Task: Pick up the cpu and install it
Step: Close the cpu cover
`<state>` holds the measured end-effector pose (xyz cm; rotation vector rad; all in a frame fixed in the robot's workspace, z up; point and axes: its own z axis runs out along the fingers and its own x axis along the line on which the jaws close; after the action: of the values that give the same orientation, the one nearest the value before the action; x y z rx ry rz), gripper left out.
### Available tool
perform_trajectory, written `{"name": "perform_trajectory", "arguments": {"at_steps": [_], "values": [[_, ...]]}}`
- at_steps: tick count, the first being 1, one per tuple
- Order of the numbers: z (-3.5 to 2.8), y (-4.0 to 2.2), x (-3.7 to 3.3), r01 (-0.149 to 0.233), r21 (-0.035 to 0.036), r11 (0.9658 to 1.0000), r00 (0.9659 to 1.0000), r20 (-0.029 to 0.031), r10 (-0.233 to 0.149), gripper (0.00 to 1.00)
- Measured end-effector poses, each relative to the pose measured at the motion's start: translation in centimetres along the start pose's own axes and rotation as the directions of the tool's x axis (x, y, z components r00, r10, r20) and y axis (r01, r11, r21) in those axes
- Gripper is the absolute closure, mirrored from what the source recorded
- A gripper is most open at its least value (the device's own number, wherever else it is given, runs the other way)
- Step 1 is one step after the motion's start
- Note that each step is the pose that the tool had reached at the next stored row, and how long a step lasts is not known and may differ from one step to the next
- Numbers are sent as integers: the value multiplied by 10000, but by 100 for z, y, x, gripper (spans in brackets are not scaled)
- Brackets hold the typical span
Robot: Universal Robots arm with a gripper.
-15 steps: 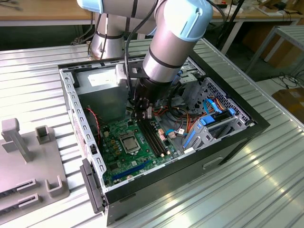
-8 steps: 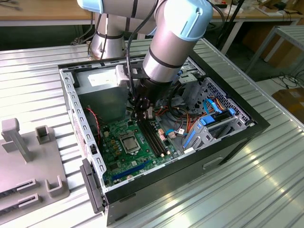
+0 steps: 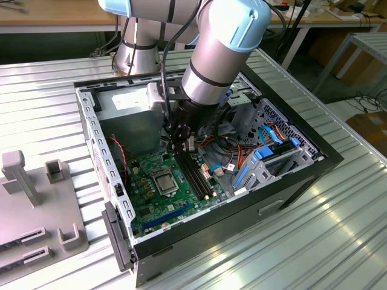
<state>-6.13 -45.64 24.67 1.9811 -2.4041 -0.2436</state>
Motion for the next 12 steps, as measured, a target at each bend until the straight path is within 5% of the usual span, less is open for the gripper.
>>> {"name": "perform_trajectory", "arguments": {"at_steps": [7, 12], "values": [[-2, -4, 33, 424, -7, 9991, 9991, -52, -424, 89], [-2, -2, 43, 817, 248, 9963, 9966, -66, -816, 89]]}}
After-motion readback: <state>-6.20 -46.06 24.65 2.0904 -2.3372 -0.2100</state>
